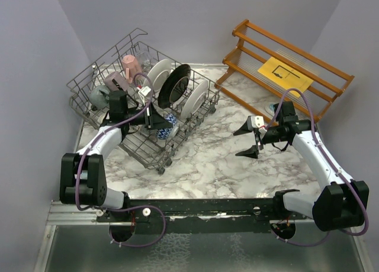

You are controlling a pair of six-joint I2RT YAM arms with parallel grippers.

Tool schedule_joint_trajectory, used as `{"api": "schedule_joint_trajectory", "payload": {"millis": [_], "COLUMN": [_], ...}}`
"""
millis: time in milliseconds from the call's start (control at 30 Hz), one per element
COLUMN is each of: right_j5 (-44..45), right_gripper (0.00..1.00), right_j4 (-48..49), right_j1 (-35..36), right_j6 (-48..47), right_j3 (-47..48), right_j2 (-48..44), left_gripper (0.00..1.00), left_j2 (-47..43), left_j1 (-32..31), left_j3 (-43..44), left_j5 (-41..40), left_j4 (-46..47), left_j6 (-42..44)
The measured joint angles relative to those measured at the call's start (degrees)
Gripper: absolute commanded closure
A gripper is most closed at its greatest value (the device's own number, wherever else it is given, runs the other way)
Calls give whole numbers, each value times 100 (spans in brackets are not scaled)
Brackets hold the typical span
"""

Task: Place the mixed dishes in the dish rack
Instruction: Insert the bowl into the dish rack.

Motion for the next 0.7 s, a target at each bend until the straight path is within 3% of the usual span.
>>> {"api": "schedule_joint_trajectory", "payload": {"millis": [700], "right_j5": [2], "right_gripper": [23], "right_j4": [-22], "right_j1": [0], "right_j6": [-57], "right_j3": [0], "right_j2": [0], "left_gripper": [81], "left_j2": [345], "left_j1": [59], "left_j3": [184], "left_j5": [-229], "left_j4": [-807], "left_j6": [774]}}
